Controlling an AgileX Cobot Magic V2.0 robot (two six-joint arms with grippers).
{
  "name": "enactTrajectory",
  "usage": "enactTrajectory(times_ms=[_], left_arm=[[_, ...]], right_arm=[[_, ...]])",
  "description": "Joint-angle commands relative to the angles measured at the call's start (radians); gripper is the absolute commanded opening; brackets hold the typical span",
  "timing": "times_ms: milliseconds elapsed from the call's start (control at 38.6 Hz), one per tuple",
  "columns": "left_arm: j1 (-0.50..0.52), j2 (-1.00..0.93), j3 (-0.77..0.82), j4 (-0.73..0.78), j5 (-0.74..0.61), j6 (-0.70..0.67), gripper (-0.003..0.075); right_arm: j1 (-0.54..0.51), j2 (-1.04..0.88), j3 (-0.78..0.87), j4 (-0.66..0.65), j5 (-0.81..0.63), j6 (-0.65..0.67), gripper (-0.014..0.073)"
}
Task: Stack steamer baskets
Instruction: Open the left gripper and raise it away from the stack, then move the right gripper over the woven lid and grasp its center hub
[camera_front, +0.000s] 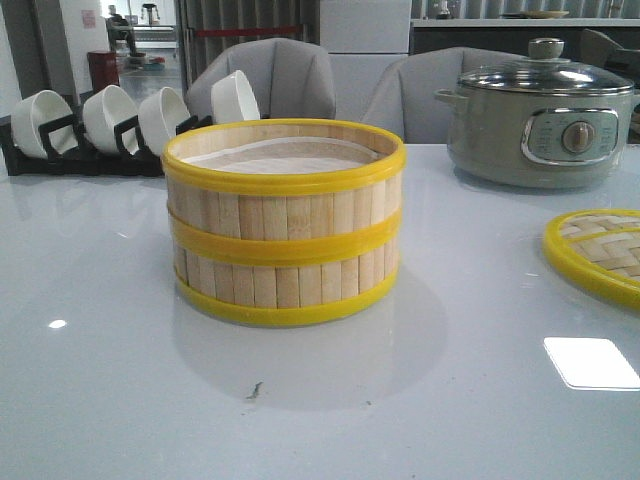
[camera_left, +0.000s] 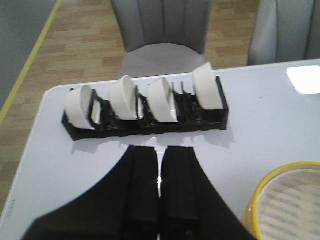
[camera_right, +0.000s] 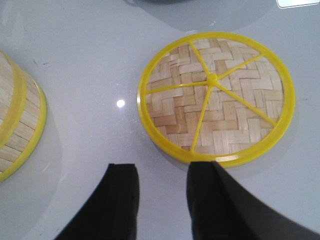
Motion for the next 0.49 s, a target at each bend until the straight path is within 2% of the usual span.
enactTrajectory(times_ms=[0, 181, 466], left_arm=[[0.059, -0.146, 0.094, -0.013, -0.111, -0.012, 0.0087], [0.083, -0.360, 0.393, -0.004, -0.217, -0.012, 0.0087], [0.083, -0.597, 0.773, 0.002, -0.372, -0.012, 0.0087]], right_arm=[[-0.005, -0.008, -0.031, 0.012, -0.062, -0.012, 0.0360], [-0.005, 0.026, -0.031, 0.012, -0.057, -0.012, 0.0360], [-0.005, 0.070, -0.031, 0.013, -0.049, -0.012, 0.0359]])
